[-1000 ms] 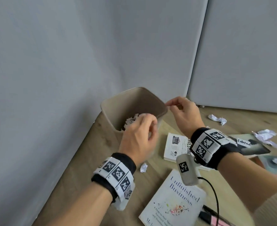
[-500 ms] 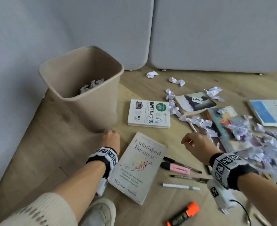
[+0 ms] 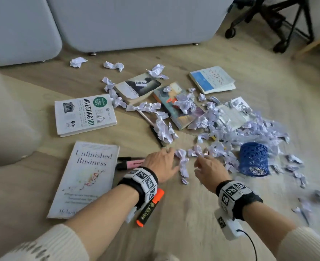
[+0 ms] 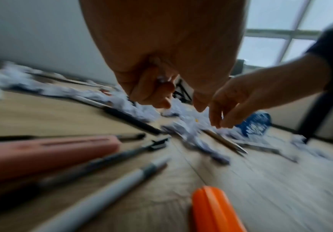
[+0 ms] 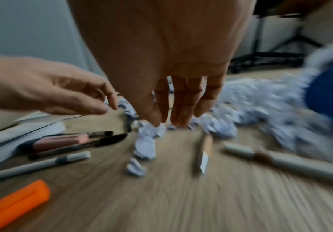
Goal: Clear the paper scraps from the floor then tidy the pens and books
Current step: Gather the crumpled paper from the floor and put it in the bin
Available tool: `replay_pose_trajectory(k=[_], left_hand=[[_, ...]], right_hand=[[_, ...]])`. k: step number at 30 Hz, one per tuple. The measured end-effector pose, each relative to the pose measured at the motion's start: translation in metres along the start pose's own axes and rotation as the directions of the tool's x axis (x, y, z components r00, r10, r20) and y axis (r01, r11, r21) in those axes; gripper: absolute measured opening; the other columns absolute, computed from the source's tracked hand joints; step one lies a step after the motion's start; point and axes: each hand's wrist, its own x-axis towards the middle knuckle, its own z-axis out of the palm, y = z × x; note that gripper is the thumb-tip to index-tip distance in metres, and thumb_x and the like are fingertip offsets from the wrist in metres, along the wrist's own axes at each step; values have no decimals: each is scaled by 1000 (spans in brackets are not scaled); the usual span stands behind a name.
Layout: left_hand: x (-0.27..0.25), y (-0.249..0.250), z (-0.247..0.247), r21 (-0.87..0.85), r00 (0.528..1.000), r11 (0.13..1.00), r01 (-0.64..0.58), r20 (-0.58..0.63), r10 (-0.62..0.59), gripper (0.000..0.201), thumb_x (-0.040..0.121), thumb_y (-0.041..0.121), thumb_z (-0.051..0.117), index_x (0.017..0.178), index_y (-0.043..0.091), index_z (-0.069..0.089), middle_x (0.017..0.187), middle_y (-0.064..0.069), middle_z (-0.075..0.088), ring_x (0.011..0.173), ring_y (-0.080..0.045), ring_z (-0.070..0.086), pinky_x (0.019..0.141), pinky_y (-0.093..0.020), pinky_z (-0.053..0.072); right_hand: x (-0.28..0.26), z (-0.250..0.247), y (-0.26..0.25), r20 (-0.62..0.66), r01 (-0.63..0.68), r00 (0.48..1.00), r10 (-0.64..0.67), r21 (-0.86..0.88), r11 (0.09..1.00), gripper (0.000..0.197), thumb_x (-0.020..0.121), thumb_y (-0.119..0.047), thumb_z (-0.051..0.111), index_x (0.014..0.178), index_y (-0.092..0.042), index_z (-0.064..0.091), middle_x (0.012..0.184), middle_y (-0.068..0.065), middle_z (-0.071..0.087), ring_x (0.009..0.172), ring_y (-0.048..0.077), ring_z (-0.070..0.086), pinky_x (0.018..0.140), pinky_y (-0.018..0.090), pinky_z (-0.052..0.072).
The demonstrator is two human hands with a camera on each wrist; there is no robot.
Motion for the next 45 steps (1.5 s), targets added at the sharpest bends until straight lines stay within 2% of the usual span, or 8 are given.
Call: replay_pose_trajectory(k=[6,11,16,23,27,37,41,45], left_hand=[[31,55,59,263,989,964,37,129,-73,101,84,72,42,152,13,-3,141,-35,34,96,-30,64,71,-33,46],[35,74,64,381,988,924,-32,155,-30,26,101,20,35,125,9,36,128,-20,49,99,-29,66,75,-34,48],[48,75,56,382,981,918,-105,189,33,29,94,-3,35,121,5,42,119,-16,58,102,-30,64,71,-35,44],[71,70,46,197,986,980,12,-164,21,39,95,50,44,90,13,54,97,-6,46,74,-20,50,58,-30,34],[86,62,56,220,984,967,130,-149,-98,55,86,59,54,109,10,42,109,-11,39,62,-18,50,52,-29,37],[98,45,59,253,993,961,-108,-10,115,14,100,26,37,106,16,44,85,-5,34,64,-27,49,55,-35,33],[105,27,37,130,943,991,-18,-327,60,31,88,27,60,65,8,55,65,-9,47,56,-24,44,48,-29,29],[118,-1,24,61,845,995,79,-533,-34,29,85,21,61,65,0,60,80,-20,52,75,-33,47,65,-43,40]], right_hand=[[-72,50,49,-220,-484,806,549,287,826,54,76,-26,67,122,-9,46,118,12,45,105,33,50,88,40,44],[-82,59,98,-197,-665,658,727,303,683,73,78,-51,64,134,-13,36,120,11,36,107,32,49,87,42,50],[-70,53,125,-266,-515,749,607,342,786,48,93,-24,51,138,-28,36,116,10,38,77,29,57,70,36,52],[-50,46,128,-257,-439,791,555,393,808,16,91,-25,58,88,-9,55,93,8,54,77,24,52,68,32,42],[-32,17,108,-458,-347,801,386,171,922,26,86,-25,57,67,-18,41,82,-2,47,64,15,43,56,26,37],[54,8,93,-233,-157,964,125,-127,979,40,93,-37,47,127,-19,37,127,14,36,98,31,48,63,41,55],[61,27,93,-215,-67,976,33,-153,986,35,96,-43,40,123,-22,44,117,12,43,96,30,50,67,43,53],[62,29,86,-162,-63,985,65,13,998,25,98,-31,44,107,-8,46,107,12,42,71,27,54,59,34,47]])
